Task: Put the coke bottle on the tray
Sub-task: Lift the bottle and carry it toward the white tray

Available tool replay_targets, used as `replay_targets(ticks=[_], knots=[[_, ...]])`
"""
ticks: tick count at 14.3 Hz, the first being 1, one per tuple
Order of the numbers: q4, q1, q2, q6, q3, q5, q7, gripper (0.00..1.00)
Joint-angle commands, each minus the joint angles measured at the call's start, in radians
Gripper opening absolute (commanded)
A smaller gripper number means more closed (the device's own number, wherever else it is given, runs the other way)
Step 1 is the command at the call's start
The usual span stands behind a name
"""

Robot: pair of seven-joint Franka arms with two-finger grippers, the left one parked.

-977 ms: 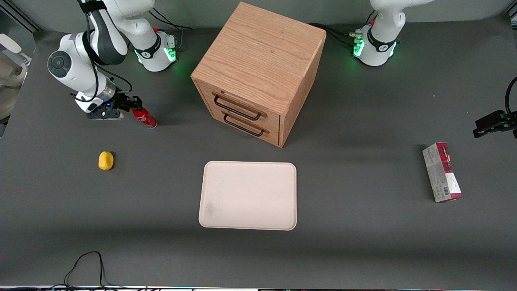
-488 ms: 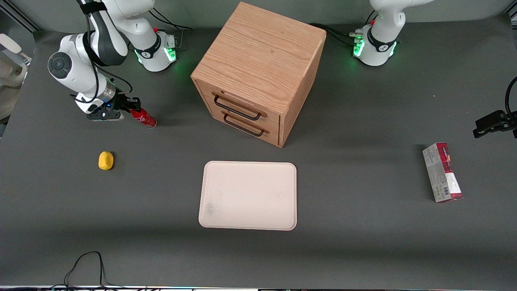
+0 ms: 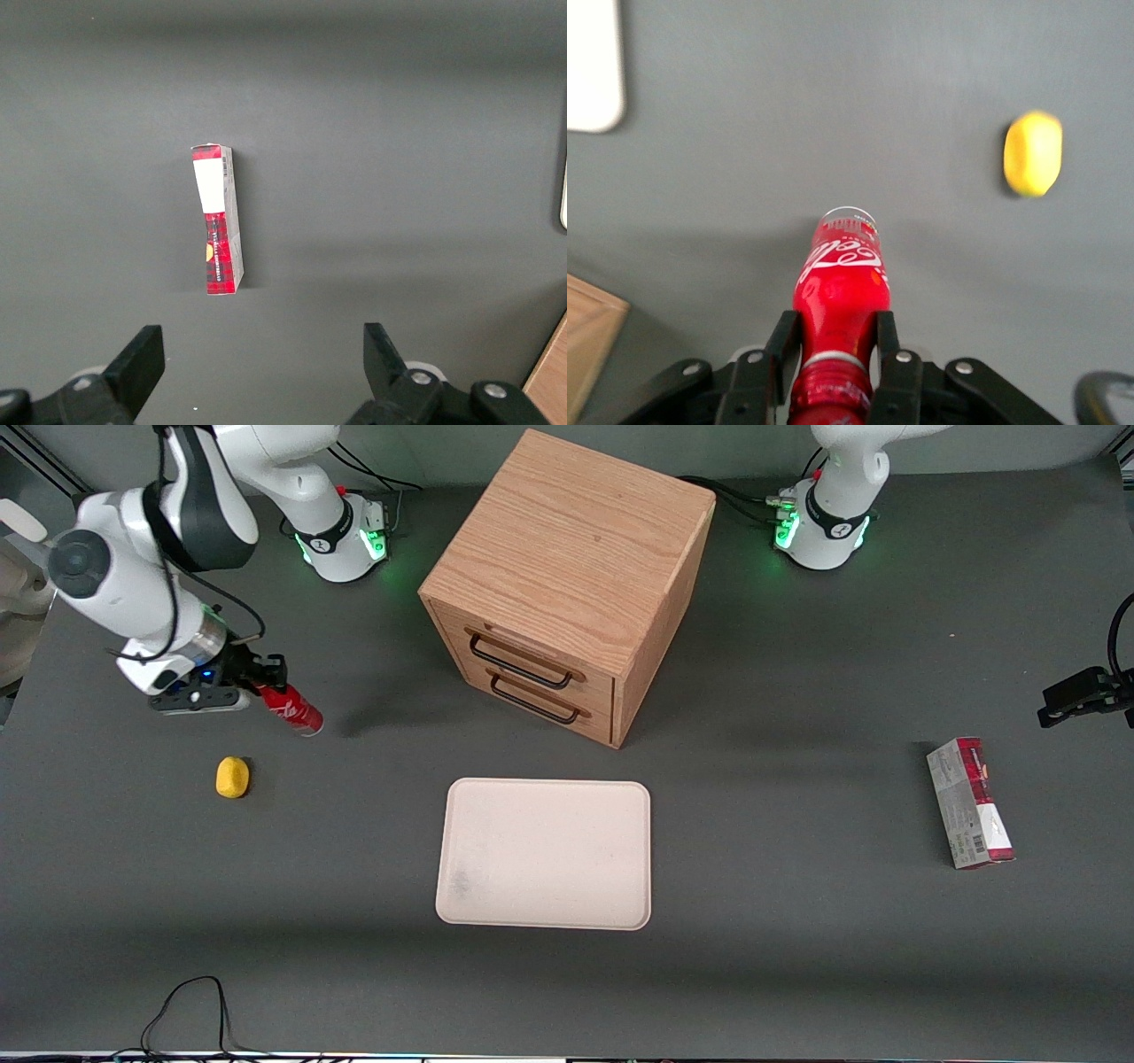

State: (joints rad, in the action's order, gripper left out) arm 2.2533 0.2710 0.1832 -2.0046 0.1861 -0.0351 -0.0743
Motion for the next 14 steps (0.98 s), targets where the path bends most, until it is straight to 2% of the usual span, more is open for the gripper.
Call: replay_targets(ticks=[1, 5, 8, 14], knots=[[-0.44, 0.001, -0.236, 0.228, -0.04, 0.066, 0.001, 0.0], [-1.02, -0.001, -0.54, 0.47, -0.106, 0.069, -0.001, 0.0], [-1.367, -0.003, -0.773, 0.5, -0.178, 0.063, -0.001, 0.0], [-1.41, 0.0, -0.996, 0.216, -0.312, 0.055, -0.005, 0.0]])
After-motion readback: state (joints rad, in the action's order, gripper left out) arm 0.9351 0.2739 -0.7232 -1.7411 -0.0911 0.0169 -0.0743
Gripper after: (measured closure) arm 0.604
